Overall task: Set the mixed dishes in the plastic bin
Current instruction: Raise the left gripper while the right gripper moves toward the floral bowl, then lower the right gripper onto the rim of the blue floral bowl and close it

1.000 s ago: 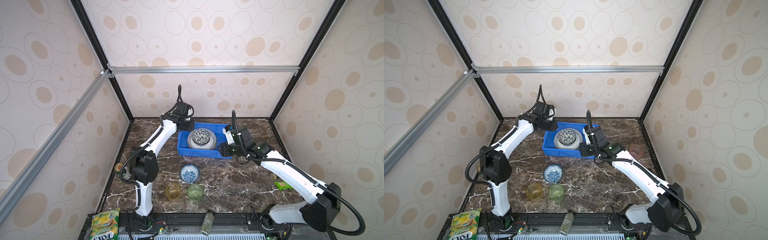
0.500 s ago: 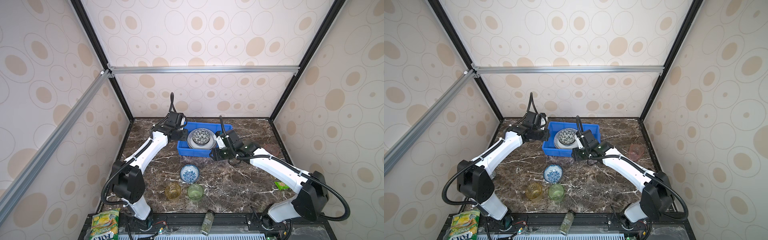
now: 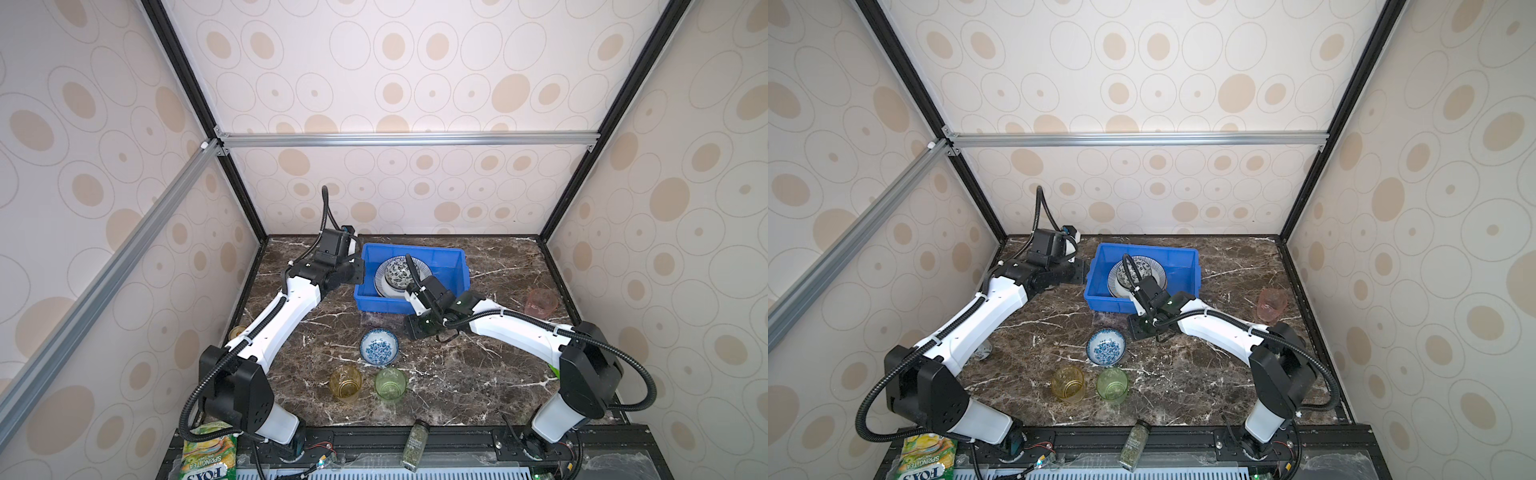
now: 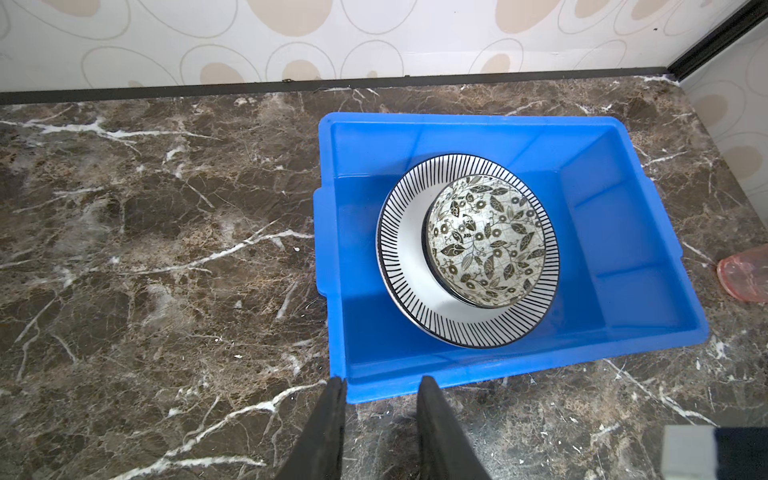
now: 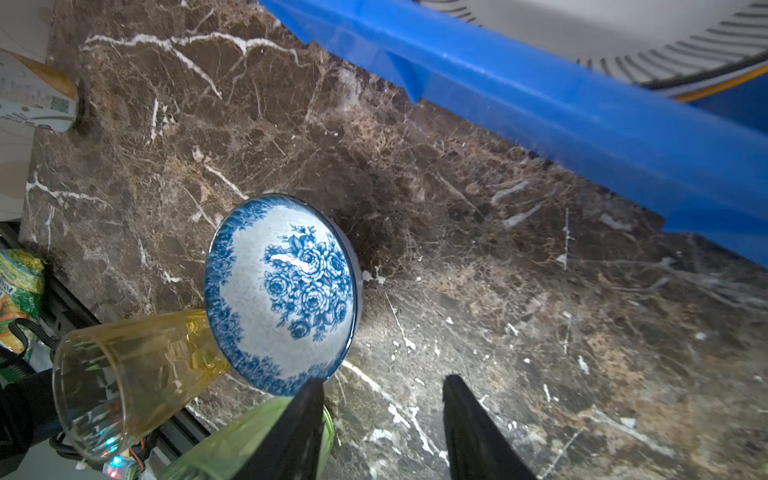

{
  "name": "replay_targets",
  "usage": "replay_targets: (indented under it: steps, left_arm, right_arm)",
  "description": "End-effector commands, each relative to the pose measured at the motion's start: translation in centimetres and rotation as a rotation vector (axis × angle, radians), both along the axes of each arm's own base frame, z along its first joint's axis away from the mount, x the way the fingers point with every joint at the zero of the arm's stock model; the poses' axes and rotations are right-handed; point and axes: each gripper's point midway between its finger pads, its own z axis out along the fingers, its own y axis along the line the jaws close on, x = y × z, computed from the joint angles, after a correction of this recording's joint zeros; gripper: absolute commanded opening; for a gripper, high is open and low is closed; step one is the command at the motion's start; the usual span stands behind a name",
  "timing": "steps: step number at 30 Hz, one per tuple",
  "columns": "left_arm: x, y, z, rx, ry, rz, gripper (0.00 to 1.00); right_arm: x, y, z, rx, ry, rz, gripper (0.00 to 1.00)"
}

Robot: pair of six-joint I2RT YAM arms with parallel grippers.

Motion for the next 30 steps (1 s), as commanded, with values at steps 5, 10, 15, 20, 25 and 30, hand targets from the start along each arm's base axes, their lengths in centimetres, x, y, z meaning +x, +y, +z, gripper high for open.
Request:
replay_targets:
  steps: [5,10,15,20,25,30]
  left_arm:
    - [-0.2,1.2,1.1,-0.072,-0.034,0.033,0.31]
    - [-0.7,2.1,0.9,-0.093,-0.036,0.046,0.32]
    - [-1.0,2.6,0.5,-0.092,-0.029,0.053,0.32]
    - [-1.2,2.9,0.1,-0.096,-0.024,0.053,0.32]
    - [-1.3,3.1,0.0,-0.095,-0.024,0.052,0.32]
    - [-1.4,3.3,-0.3,-0.094,-0.02,0.05,0.32]
  right_arm:
    - [-0.9,2.0,-1.7,0.005,0.056,0.023,0.48]
    - [-1.0,2.7,-2.7,-0.007,0.081,0.036,0.48]
    - [-0.8,3.4,-3.3,-0.02,0.099,0.045,0.47]
    - [-0.6,3.7,-4.0,-0.033,0.109,0.04,0.45]
    - [-0.3,3.8,-4.5,-0.049,0.115,0.032,0.43]
    - [-0.1,3.9,-5.0,-0.061,0.125,0.026,0.39]
